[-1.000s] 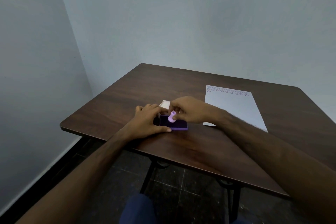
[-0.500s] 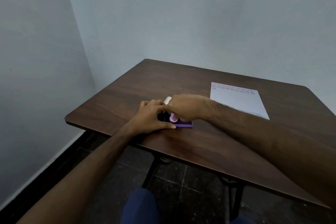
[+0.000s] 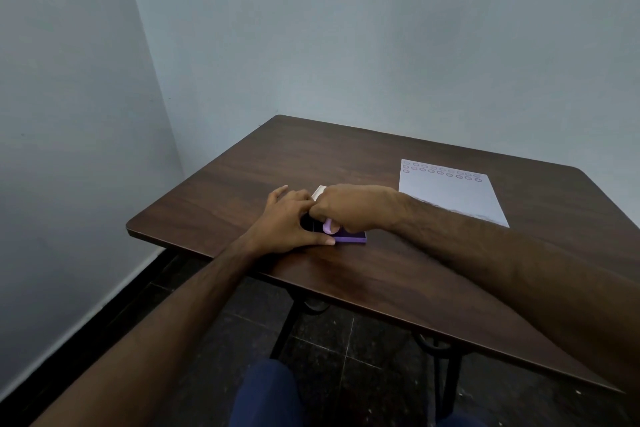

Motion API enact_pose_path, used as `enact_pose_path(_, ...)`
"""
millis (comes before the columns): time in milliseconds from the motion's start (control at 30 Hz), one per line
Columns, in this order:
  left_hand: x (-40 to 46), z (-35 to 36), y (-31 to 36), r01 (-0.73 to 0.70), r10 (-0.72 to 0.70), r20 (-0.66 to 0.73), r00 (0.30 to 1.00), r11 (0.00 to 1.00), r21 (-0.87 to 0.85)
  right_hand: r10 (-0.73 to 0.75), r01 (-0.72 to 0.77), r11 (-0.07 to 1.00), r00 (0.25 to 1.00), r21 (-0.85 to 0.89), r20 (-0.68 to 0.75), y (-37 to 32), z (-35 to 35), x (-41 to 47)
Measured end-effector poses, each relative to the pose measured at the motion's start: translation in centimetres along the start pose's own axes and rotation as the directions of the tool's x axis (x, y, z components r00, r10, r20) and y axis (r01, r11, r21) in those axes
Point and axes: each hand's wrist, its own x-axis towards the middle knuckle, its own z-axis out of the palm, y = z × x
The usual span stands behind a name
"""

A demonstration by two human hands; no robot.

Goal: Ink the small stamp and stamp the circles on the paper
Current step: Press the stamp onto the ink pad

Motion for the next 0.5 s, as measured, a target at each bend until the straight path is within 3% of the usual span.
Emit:
enact_pose_path(67,0.01,-0.03,-0.02,0.007,-0.007,0.005,1.000,1.000,-0.011,-0.026,0.026,0.999,1.000,0.029,-0.015,0.28,0.01,-0.28)
enact_pose_path(233,-0.02,-0.28,0.13,0.033,-0.033,0.018,0.999,0.999,-0.009,0.071,-0.066,0.995,0.995,0.082,-0.065,0.15,0.50,-0.02)
enact_pose_path(433,0.05,-0.25,0.18,0.054,-0.053,0.032,0.998,0.998,-0.014,-0.057,0.058,0.998,0.998,0.037,-0.040,0.43,0.33,0.06)
enact_pose_path(500,0.03,-0.24,0.09,0.054,-0.053,0.037,0.998,0.998,-0.020,-0.032,0.035,0.998,0.998,0.043,-0.057,0.47,0.34,0.04)
